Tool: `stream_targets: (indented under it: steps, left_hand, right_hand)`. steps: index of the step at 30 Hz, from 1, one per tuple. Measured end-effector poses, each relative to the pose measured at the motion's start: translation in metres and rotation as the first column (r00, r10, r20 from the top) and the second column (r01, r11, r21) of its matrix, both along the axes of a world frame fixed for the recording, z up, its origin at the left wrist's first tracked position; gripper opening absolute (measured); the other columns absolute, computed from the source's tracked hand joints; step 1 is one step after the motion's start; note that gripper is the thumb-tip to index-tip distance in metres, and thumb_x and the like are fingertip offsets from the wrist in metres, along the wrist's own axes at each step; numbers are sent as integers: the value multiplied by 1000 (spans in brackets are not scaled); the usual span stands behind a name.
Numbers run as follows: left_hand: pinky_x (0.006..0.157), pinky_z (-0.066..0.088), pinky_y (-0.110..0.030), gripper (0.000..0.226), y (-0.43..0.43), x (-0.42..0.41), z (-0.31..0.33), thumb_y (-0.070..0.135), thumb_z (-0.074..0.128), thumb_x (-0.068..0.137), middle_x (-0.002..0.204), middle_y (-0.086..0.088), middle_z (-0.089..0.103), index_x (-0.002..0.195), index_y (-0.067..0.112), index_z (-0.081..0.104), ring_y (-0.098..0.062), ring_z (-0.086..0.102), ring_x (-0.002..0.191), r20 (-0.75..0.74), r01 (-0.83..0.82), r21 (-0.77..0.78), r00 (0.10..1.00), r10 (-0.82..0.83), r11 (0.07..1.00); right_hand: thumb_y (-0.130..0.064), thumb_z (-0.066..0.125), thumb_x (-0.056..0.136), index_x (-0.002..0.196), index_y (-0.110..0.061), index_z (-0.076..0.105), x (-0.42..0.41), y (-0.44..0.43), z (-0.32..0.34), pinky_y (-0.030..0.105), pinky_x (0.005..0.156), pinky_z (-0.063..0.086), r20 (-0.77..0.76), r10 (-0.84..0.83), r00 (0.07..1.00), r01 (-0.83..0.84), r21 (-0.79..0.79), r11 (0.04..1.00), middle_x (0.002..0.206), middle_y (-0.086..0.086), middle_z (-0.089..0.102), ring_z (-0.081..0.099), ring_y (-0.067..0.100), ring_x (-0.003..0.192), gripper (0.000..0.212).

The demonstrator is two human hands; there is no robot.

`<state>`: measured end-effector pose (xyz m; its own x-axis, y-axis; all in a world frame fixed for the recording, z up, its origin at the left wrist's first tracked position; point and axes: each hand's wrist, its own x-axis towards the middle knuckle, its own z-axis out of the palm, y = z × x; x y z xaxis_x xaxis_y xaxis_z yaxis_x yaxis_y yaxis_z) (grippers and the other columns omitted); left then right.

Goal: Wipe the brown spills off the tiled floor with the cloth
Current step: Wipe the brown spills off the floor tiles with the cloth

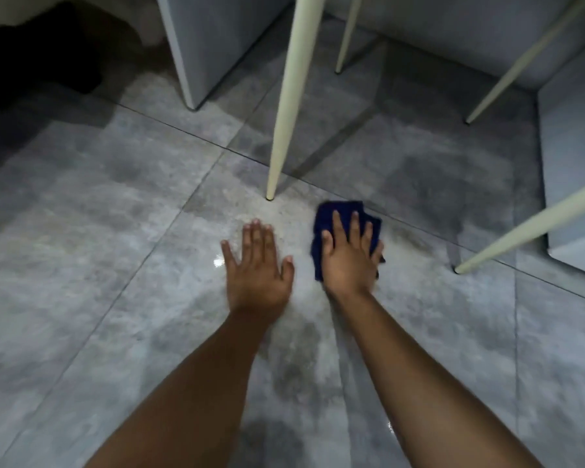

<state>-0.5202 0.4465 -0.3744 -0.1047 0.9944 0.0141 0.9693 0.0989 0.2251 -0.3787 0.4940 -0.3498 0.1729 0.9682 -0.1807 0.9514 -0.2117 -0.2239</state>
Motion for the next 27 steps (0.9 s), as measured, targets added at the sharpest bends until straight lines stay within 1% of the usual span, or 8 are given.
stream_targets:
  steps: [2,4,7,10,12,17,23,27]
  left_hand:
    - [116,-1,-57,67,-2,-1,-3,45,24,95,158,-13,18,150,6,20,-23,11,147,-11,0,26,1000,0,1000]
    - [116,-1,-56,67,-1,1,-1,46,23,96,159,-11,15,151,8,18,-21,8,147,-12,-14,33,1000,14,999]
    - [116,-1,-56,68,-1,2,2,47,21,96,160,-11,11,152,9,15,-21,3,148,-11,-13,4,1000,13,1000]
    - [116,-5,-55,68,1,1,4,47,18,96,160,-9,5,153,10,7,-20,-3,148,-2,-11,-24,1000,11,1000]
    - [116,-6,-55,69,1,1,5,48,16,96,161,-9,4,153,11,5,-20,-4,148,-3,-7,-26,1000,7,1000]
    - [116,-8,-54,68,-1,0,5,48,14,95,161,-8,2,152,12,2,-19,-6,147,-19,-14,-25,1000,13,1000]
    - [114,-13,-53,67,2,1,5,49,11,97,160,-5,-12,151,14,-9,-17,-19,145,-16,0,-92,1000,-2,996]
    - [114,-12,-55,68,3,0,6,48,11,96,161,-7,-7,152,12,-4,-19,-13,146,-4,-7,-113,1000,6,994]
  right_hand:
    - [-50,16,100,151,-38,9,14,40,-1,50,116,-1,-6,58,998,-58,-4,998,161,-3,0,-3,24,147,52]
    - [-49,15,100,151,-38,6,39,80,0,52,116,4,12,15,1000,-15,-34,999,161,-2,-1,-3,25,147,52]
    - [-46,12,101,151,-36,2,86,96,4,56,115,1,12,-216,976,216,-73,974,161,-1,-5,-6,26,147,52]
    - [-45,15,102,152,-31,10,90,50,-3,55,115,1,-20,-393,919,394,42,918,161,3,3,-1,28,147,53]
    - [-44,17,101,152,-29,14,61,21,-6,53,115,-1,-5,-362,932,361,87,929,161,6,6,0,29,147,53]
    - [-48,13,100,151,-34,9,34,50,-4,51,116,0,22,36,999,-37,27,999,161,1,2,-1,26,147,53]
    - [-46,12,101,152,-31,8,105,41,-1,53,116,-1,22,-263,965,263,11,965,161,4,1,-2,27,147,54]
    - [-47,12,101,152,-32,6,53,-24,-2,51,116,-5,34,-154,987,154,13,988,161,2,-1,-5,26,147,54]
